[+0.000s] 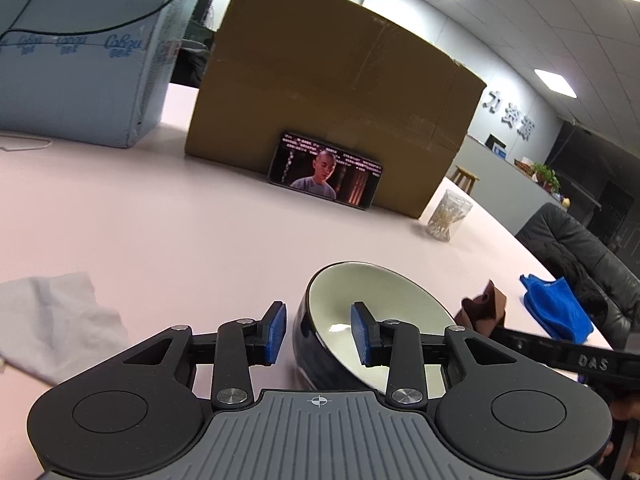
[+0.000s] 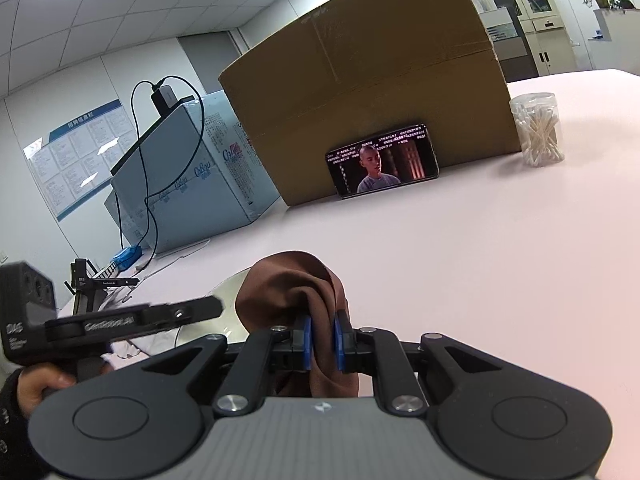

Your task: Clean bowl

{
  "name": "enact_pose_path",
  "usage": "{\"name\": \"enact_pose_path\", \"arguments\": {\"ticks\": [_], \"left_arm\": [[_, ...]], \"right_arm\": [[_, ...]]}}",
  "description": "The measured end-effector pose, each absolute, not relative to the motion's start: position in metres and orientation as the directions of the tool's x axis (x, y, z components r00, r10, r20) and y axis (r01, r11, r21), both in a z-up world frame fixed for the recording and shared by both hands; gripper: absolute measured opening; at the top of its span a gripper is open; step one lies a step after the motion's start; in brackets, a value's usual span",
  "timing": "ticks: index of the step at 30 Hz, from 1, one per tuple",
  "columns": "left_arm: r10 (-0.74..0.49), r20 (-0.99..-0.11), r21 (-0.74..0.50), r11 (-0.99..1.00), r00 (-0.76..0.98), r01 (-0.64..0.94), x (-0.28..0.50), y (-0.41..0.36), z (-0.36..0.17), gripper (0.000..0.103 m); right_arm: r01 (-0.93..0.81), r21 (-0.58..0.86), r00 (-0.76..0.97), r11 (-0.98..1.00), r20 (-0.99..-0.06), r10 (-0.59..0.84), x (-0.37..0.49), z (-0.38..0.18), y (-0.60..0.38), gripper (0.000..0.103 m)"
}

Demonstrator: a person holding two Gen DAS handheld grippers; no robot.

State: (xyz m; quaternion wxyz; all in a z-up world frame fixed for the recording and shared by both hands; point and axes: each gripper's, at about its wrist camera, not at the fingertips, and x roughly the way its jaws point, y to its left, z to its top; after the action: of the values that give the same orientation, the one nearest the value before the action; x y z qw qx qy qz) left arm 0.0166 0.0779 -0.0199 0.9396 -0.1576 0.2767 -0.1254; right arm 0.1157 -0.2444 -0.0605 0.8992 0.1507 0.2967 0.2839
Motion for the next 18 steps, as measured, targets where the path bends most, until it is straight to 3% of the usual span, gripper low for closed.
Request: {"name": "enact_pose_path", "arguments": {"ticks": [10, 18], "left_arm": [[-0.340, -0.483, -0.365, 0.916, 0.807, 0.167, 0.016, 0.075, -0.025, 0.033], [-0.320, -0.507, -0.300, 0.936, 0.800, 0.185, 0.051, 0.064, -0.027, 0.032]], "right_arm": [[-0.481, 0.398, 0.623, 0.781, -0.472, 0.625, 0.154, -0.056, -0.223, 0.014], [-0.468, 0.452, 0.631, 0.759, -0.430, 0.645, 0.137, -0.067, -0.234, 0.014]]}}
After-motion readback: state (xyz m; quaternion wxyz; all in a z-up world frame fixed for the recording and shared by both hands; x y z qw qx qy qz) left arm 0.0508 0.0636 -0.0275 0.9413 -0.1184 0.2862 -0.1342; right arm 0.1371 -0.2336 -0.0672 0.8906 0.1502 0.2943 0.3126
